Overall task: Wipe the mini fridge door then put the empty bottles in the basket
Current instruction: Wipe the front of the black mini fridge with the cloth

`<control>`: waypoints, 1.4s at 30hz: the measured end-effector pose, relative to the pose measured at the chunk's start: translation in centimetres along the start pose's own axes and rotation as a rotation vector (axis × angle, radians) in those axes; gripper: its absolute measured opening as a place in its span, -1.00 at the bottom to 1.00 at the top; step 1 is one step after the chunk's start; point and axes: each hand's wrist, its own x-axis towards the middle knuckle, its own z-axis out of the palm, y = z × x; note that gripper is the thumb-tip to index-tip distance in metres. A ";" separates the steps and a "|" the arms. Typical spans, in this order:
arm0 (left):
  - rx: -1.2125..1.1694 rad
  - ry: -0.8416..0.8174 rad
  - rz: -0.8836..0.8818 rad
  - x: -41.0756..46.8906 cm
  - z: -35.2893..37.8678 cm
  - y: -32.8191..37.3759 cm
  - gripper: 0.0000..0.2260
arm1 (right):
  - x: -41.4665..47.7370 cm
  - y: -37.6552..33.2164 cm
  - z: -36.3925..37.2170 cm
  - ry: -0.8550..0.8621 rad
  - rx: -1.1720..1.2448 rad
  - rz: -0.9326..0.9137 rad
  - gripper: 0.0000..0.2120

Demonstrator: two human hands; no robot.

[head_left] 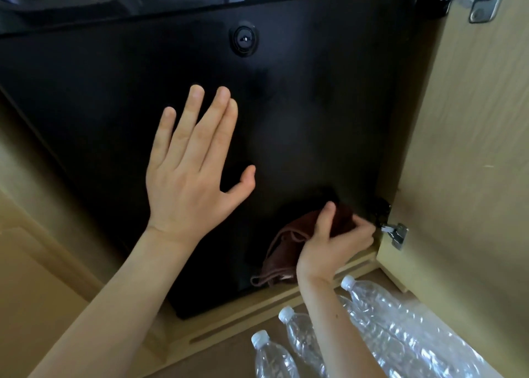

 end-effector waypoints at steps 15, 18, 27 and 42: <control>-0.048 -0.006 0.001 -0.4 -0.2 0.0 -0.43 | 0.0 -2.9 1.8 -0.034 0.078 -0.165 -0.73; -0.063 -0.050 0.038 -1.3 -0.6 -0.3 -0.43 | 0.6 0.7 -0.4 0.114 0.030 0.125 -0.73; -0.101 -0.101 0.011 -1.8 -0.8 -0.2 -0.44 | 1.0 -4.1 0.7 -0.107 0.065 -0.113 -0.74; -0.139 -0.123 0.041 -2.3 -1.3 -0.4 -0.46 | -1.5 1.2 -0.8 0.088 0.000 0.327 -0.63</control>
